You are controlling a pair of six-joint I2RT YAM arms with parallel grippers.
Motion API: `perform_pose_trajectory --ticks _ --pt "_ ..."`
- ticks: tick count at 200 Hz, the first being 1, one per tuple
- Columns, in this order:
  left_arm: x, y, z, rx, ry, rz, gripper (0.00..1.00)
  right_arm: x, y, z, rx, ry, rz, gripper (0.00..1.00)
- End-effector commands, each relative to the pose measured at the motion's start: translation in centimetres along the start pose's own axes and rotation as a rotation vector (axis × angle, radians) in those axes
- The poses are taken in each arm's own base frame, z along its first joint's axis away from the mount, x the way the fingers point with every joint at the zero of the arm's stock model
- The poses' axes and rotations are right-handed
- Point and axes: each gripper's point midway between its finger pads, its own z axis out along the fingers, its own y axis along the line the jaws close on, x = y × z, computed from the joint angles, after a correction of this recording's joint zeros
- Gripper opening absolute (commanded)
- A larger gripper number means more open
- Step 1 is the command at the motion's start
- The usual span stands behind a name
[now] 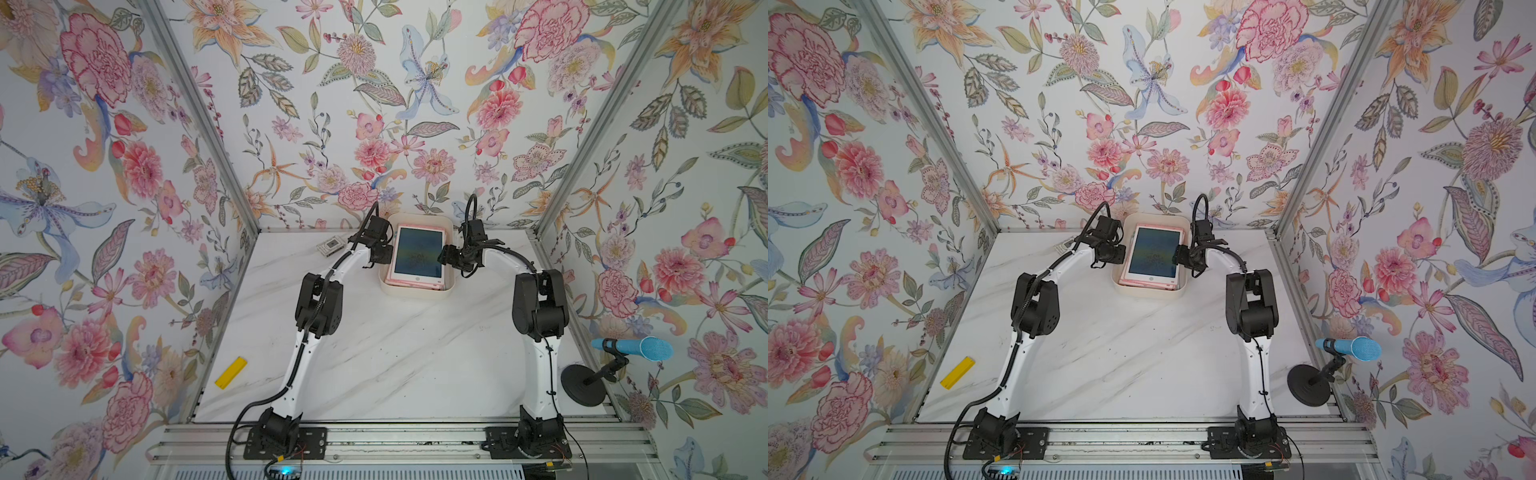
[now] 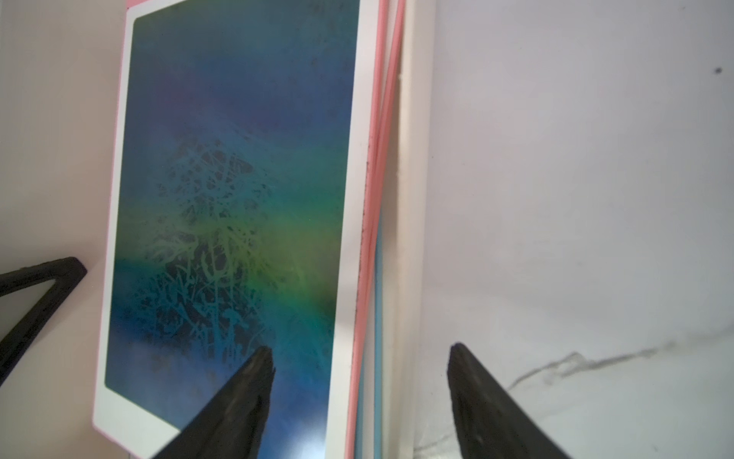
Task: Take out the writing tablet from the storage box
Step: Move the storage box to the center of the board.
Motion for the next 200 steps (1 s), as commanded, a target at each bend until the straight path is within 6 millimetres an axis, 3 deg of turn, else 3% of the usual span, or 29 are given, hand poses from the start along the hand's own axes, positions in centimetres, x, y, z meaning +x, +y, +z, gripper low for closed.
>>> perform_pose_trajectory --ticks 1,60,88,122,161,200 --pt "3.5 2.6 -0.4 -0.073 0.094 0.007 0.19 0.5 1.5 0.3 -0.032 0.026 -0.031 0.68" --pt "7.0 5.7 -3.0 -0.091 0.094 -0.068 0.13 3.7 4.4 1.1 -0.075 0.108 -0.089 0.57" --pt "9.0 7.1 -5.1 -0.112 0.097 -0.091 0.11 6.0 6.6 0.6 -0.104 0.145 -0.114 0.55" --pt "12.3 9.8 -8.7 -0.148 0.093 -0.164 0.11 8.6 9.5 -0.6 -0.117 0.163 -0.167 0.52" --pt "17.4 13.4 -12.2 -0.202 0.103 -0.267 0.12 12.0 12.5 -1.2 -0.146 0.198 -0.218 0.49" --pt "20.8 16.2 -14.8 -0.252 0.106 -0.346 0.11 13.3 15.8 -2.6 -0.186 0.191 -0.248 0.5"
